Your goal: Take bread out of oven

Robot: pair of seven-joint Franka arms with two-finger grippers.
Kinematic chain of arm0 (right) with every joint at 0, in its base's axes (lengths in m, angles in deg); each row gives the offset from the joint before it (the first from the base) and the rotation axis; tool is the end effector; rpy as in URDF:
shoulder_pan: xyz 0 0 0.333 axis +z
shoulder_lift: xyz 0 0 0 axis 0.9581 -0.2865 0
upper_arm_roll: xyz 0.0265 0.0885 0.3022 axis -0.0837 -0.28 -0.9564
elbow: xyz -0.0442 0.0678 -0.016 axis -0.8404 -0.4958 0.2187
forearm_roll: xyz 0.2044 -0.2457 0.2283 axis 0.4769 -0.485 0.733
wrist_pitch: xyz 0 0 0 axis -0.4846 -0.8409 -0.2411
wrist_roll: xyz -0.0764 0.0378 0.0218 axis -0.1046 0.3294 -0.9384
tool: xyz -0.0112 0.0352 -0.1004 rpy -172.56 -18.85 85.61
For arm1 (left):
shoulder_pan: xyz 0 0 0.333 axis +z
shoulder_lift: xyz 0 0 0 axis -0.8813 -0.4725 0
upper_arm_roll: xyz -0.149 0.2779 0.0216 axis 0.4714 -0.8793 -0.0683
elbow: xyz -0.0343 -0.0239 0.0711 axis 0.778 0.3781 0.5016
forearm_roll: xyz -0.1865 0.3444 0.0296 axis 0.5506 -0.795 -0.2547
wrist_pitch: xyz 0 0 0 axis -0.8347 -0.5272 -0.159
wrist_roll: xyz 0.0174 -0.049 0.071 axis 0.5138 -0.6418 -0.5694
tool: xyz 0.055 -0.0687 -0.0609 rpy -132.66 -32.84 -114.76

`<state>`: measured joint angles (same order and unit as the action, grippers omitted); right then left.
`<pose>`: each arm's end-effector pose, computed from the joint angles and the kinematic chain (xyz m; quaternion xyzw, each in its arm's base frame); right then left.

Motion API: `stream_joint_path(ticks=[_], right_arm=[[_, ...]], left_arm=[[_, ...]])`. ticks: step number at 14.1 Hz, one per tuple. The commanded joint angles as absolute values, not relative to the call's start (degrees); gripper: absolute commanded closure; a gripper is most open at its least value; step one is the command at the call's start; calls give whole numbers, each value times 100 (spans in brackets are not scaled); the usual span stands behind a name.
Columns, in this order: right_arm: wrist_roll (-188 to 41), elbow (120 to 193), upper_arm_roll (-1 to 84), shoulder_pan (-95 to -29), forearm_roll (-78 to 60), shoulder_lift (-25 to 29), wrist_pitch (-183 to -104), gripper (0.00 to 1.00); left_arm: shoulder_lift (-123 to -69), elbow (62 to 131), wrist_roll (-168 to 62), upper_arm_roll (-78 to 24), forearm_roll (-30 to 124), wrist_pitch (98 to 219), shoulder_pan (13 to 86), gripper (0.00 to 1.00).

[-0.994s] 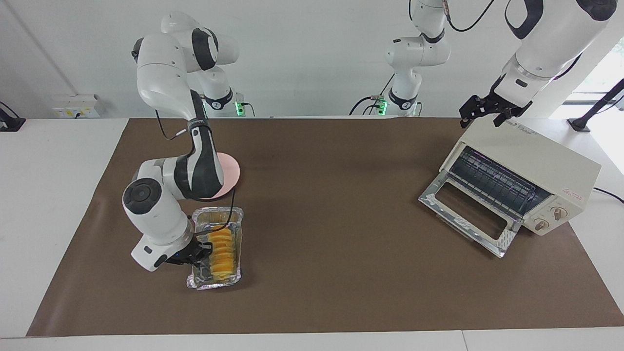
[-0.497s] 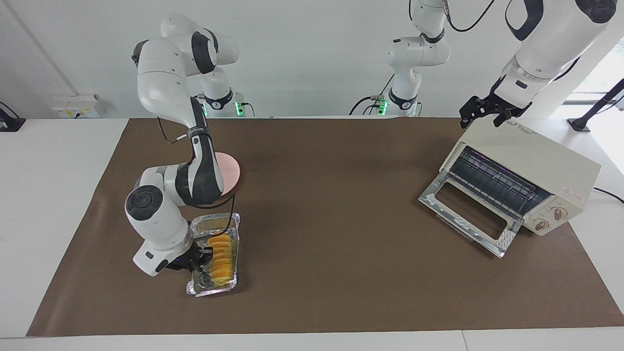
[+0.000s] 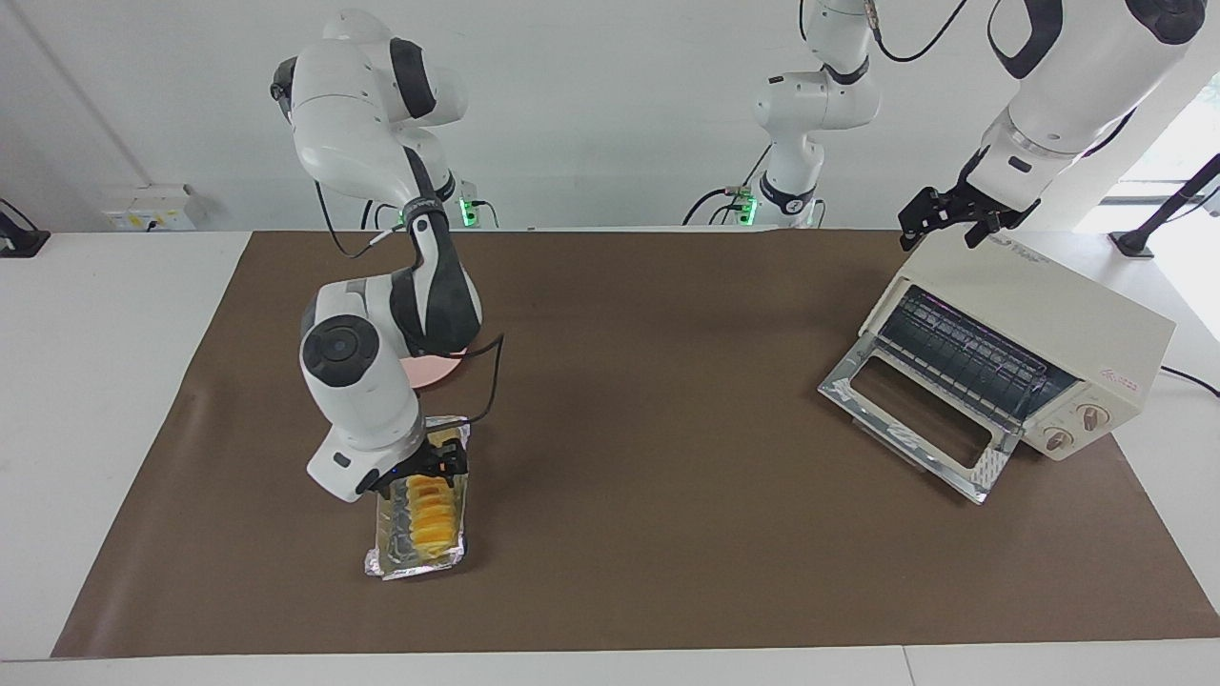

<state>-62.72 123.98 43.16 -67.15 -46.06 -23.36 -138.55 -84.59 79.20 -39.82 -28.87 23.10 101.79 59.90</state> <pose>0.7342 0.1239 0.3517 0.9956 0.0903 0.0112 0.0220 0.5283 -0.0327 0.6124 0.9970 -0.0093 -0.0770 0.0075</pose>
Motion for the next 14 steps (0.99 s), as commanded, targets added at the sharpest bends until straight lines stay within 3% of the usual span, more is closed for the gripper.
stream_joint_path(ticks=[1, 4, 6, 7, 8, 11, 14], right_arm=[[-6220, 13307, 4319, -6808, -4742, -2037, -14551, 8], [-6212, 13677, 4328, -6869, -4831, -1975, -15034, 12], [-6203, 13994, 4328, -6887, -4822, -1905, -15413, 31], [-6203, 14012, 4328, -6887, -4822, -1896, -15432, 79], [-6203, 14004, 4328, -6887, -4822, -1896, -15414, 100], [-6255, 13733, 4319, -6913, -4822, -1870, -14960, 100], [-6247, 13065, 4293, -6825, -4725, -1668, -13617, 100]], left_arm=[[-8301, 8084, -3994, -2878, 2372, 10201, 6049, 0], [-8310, 8083, -3994, -2878, 2372, 10201, 6040, 0], [-8301, 8083, -3994, -2878, 2372, 10201, 6049, 0], [-8309, 8083, -3994, -2878, 2372, 10210, 6049, 0], [-8301, 8083, -3994, -2878, 2372, 10201, 6040, 0], [-8301, 8083, -3994, -2878, 2372, 10210, 6049, 0], [-8301, 8083, -3994, -2878, 2372, 10210, 6040, 0]])
